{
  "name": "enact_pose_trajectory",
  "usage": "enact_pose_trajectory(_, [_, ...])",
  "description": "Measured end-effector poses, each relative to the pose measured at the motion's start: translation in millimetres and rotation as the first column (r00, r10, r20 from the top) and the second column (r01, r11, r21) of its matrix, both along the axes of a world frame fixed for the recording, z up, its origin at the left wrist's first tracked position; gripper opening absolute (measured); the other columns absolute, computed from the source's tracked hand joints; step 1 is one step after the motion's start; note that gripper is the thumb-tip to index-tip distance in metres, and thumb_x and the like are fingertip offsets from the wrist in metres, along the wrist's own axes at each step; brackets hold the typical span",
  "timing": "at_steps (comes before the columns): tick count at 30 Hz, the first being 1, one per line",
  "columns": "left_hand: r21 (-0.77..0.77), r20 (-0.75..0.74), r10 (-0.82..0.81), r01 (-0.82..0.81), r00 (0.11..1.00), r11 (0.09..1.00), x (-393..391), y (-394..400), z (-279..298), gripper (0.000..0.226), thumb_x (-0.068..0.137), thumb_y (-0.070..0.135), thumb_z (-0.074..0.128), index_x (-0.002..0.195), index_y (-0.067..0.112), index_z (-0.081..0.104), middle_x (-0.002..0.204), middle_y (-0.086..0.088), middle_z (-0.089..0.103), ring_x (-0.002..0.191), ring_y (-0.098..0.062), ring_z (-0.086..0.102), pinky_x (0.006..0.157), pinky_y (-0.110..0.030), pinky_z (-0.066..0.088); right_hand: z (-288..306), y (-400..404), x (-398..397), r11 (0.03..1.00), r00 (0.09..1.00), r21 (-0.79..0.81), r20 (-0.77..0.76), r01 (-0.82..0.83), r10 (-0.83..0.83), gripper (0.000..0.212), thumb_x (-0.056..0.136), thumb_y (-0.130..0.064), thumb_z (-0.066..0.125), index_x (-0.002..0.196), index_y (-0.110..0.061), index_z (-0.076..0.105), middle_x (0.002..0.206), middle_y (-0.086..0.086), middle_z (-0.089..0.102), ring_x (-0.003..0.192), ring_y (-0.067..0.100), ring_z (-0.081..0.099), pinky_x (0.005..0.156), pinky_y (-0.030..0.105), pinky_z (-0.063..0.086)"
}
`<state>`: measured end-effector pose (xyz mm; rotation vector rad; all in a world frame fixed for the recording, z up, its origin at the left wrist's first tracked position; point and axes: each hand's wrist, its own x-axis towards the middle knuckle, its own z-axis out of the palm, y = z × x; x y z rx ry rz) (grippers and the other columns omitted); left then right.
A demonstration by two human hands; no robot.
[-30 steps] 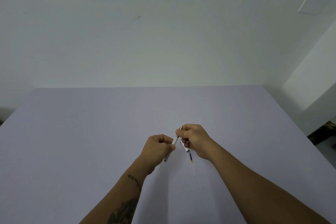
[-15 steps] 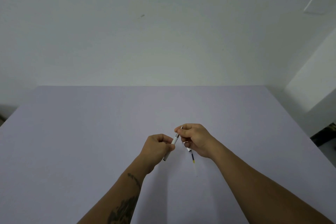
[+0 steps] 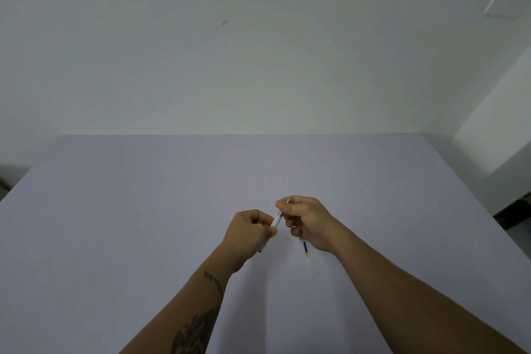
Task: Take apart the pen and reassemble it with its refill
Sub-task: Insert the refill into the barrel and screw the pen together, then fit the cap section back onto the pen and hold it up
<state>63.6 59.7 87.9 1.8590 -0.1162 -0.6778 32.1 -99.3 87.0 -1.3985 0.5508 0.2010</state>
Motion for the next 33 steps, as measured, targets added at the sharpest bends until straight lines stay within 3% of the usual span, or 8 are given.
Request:
enact_pose_trajectory(5, [0.002,0.0,-0.003,0.003,1.0,1.0,2.0,-0.9,-1.3,0.01,0.084,0.004,0.067,0.079,0.013,0.068,0.073,-0.006,0.059,0.067,-0.018,0.053,0.056,-0.024,0.047,-1.8,-4.3,1.2,1.0,1.0,0.003,0.013,0.008,-0.008,0.012,0.093,-0.003,0.063,0.088,-0.003,0.075,0.071,0.003,0.065,0.06,0.013,0.047,0.051,0.024,0.039])
enact_pose_trajectory(8, [0.005,0.001,0.004,-0.004,1.0,1.0,1.7,-3.2,-3.2,0.008,0.083,0.003,0.067,0.081,0.011,0.069,0.072,-0.005,0.059,0.065,-0.017,0.053,0.057,-0.024,0.047,-3.9,-3.8,3.5,0.999,1.0,-0.051,0.015,0.016,-0.015,0.011,0.089,-0.006,0.068,0.079,-0.003,0.07,0.061,0.001,0.059,0.056,0.013,0.043,0.049,0.024,0.037])
enact_pose_trajectory(15, [0.019,0.049,0.053,-0.054,0.997,0.998,4.5,-8.5,-9.0,0.007,0.082,0.006,0.067,0.082,0.011,0.071,0.069,-0.002,0.059,0.062,-0.017,0.054,0.06,-0.029,0.048,-8.9,-3.1,10.7,0.983,0.996,-0.162,0.036,0.09,-0.085,0.037,0.084,-0.014,0.075,0.056,-0.014,0.052,0.057,0.006,0.041,0.048,0.015,0.031,0.045,0.027,0.03])
enact_pose_trajectory(18, [0.044,0.073,0.072,-0.075,0.995,0.996,4.7,-10.9,-13.6,0.006,0.082,0.007,0.068,0.083,0.012,0.071,0.07,-0.002,0.06,0.062,-0.017,0.054,0.059,-0.029,0.049,-13.1,-4.2,13.0,0.977,0.998,-0.204,0.029,0.064,-0.06,0.032,0.085,-0.016,0.075,0.062,-0.011,0.053,0.057,0.005,0.042,0.047,0.015,0.032,0.043,0.025,0.032])
enact_pose_trajectory(24, [0.086,0.011,0.08,-0.08,0.997,0.993,7.2,-9.8,-21.8,0.006,0.084,0.008,0.066,0.082,0.014,0.069,0.074,-0.002,0.062,0.065,-0.016,0.055,0.057,-0.027,0.047,-25.1,-32.9,15.2,0.987,0.998,-0.157,-0.062,-0.028,0.018,0.006,0.087,-0.016,0.073,0.086,-0.01,0.073,0.068,0.002,0.059,0.056,0.013,0.05,0.05,0.025,0.038])
enact_pose_trajectory(26, [0.108,-0.026,0.11,-0.107,0.994,0.988,8.6,-7.2,-26.4,0.006,0.083,0.01,0.066,0.082,0.015,0.069,0.076,-0.002,0.063,0.066,-0.017,0.056,0.056,-0.027,0.047,-38.4,-47.5,15.6,0.944,0.993,-0.329,-0.119,-0.021,-0.02,0.007,0.083,-0.016,0.073,0.09,-0.014,0.074,0.079,0.002,0.066,0.064,0.014,0.057,0.057,0.025,0.043])
enact_pose_trajectory(30, [0.128,-0.096,0.159,-0.146,0.983,0.981,8.6,-2.1,-39.2,0.008,0.085,0.01,0.063,0.083,0.012,0.07,0.077,-0.004,0.063,0.066,-0.018,0.055,0.054,-0.028,0.047,-69.2,-65.6,16.8,0.748,0.961,-0.631,-0.273,-0.206,0.034,0.019,0.08,-0.014,0.065,0.098,-0.012,0.073,0.099,0.001,0.07,0.091,0.02,0.065,0.07,0.026,0.05])
enact_pose_trajectory(33, [0.16,-0.127,0.17,-0.149,0.977,0.976,5.0,-1.4,-48.1,0.009,0.085,0.009,0.062,0.085,0.01,0.071,0.077,-0.004,0.062,0.066,-0.018,0.054,0.056,-0.028,0.047,-82.8,-61.2,23.0,0.658,0.937,-0.687,-0.337,-0.309,0.089,0.012,0.078,-0.017,0.06,0.085,-0.01,0.066,0.087,0.008,0.067,0.072,0.021,0.057,0.064,0.028,0.046])
